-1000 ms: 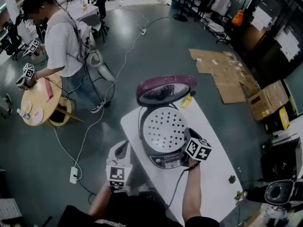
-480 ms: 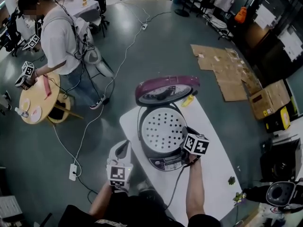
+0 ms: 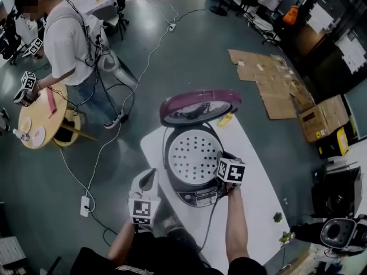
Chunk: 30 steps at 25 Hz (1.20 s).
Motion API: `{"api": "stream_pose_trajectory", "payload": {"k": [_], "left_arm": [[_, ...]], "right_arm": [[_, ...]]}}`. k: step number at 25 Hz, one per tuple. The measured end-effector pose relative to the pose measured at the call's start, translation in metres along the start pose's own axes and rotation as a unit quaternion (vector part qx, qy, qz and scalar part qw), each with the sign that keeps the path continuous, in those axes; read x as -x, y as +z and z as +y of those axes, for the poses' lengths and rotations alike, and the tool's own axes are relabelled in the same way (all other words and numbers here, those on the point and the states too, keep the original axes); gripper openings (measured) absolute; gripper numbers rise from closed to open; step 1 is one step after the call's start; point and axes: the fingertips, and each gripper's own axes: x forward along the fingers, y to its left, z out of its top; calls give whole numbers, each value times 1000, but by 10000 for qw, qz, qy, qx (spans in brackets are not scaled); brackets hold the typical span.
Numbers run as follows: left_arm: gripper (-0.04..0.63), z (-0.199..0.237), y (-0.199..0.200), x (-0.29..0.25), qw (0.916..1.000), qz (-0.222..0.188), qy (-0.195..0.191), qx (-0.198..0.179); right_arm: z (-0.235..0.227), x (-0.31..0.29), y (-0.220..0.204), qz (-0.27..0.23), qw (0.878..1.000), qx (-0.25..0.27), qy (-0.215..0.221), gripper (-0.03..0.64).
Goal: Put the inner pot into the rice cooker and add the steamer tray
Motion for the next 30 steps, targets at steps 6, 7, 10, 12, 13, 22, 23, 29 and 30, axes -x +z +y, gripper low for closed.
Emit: {"api": "stream_pose_trajectory", "payload": {"k": [6,7,10,12,13,22,23,29,30], "left_arm": [[11,-1,-2,-2,10000,35,-15,37],[11,0,-2,-2,10000,35,-12,36],[11,-1,-1,-2,10000,22,-17,32],[11,-1,0,1,10000,6,-21,29],[11,-1,0,2,10000,-2,-20,26],[11,-4,18,18,9993,-266,-224,-104],[11,-5,21,20,9991,-299,-267,-132],[11,-20,38,32,9961,-553,-609,-326],[11,-23,42,35,9953,-604,-667,-351]], "right_arm": [[7,0,2,-23,9997,106,232,98],[11,0,3,-47,9994,125,320,133],[15,1,6,-197,9988,245,380,228],[14,4,7,-293,9986,291,331,238],[13,6,8,-326,9986,280,320,238],[22,53,15,-871,9958,167,212,238],[24,62,15,-967,9950,159,204,238],[37,126,12,-1810,9831,-16,279,238],[38,137,10,-1929,9808,-63,283,238]]}}
